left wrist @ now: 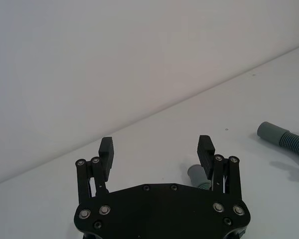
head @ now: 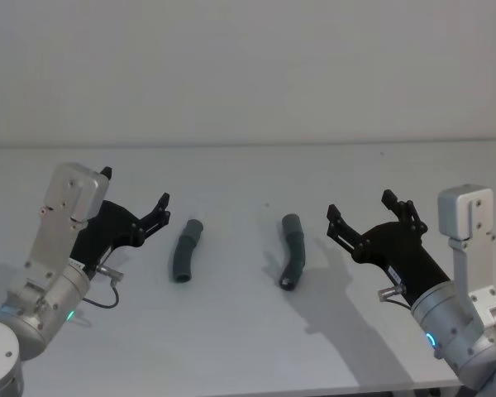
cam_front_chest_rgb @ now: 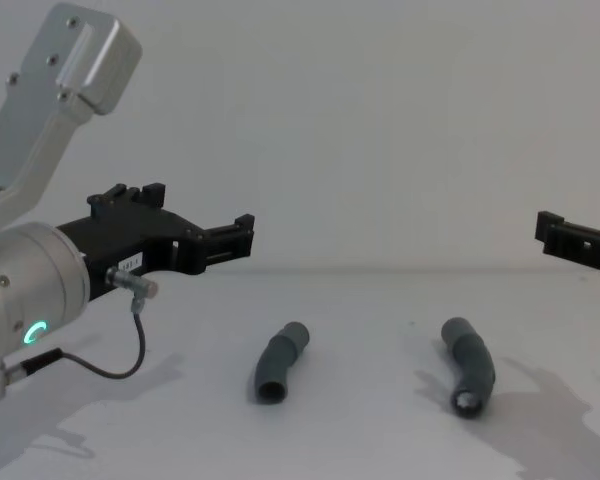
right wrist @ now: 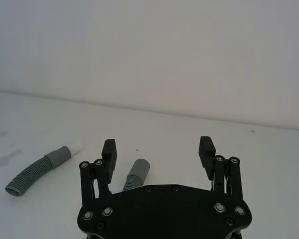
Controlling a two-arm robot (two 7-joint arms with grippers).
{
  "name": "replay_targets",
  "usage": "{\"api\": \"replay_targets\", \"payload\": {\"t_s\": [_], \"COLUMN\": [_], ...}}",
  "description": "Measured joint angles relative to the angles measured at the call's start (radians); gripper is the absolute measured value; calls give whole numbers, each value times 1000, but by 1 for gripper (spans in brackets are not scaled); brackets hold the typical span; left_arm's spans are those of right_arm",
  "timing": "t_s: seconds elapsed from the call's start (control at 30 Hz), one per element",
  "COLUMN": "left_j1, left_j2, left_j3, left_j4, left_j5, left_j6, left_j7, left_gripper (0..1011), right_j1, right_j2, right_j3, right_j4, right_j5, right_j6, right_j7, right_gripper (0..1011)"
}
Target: Use both hands to pick up one end of the pipe from the table, align the ends, and insert them.
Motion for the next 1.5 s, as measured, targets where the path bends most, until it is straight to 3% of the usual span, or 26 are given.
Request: {"api": "replay_targets", "payload": {"t_s": [1.03, 1.17, 1.5], "left_j1": [0, -2, -20], "left_j2": [-2, -7, -35], "left_j3": [0, -1, -5], "left_j4": [0, -1, -11], "left_j5": [0, -1, -25], "left_j6": [4, 23, 158], "left_j7": [0, 1, 6], "left_gripper": [1002, 1002, 1002], "right_j1": [0, 0, 0], "right_j2": [0, 0, 0], "right_j3": [0, 0, 0], "right_j4": [0, 0, 0], "right_j5": [0, 0, 0], "right_j6": [0, 0, 0], "right_j7": [0, 0, 0], "right_gripper": [1001, 1001, 1001]}}
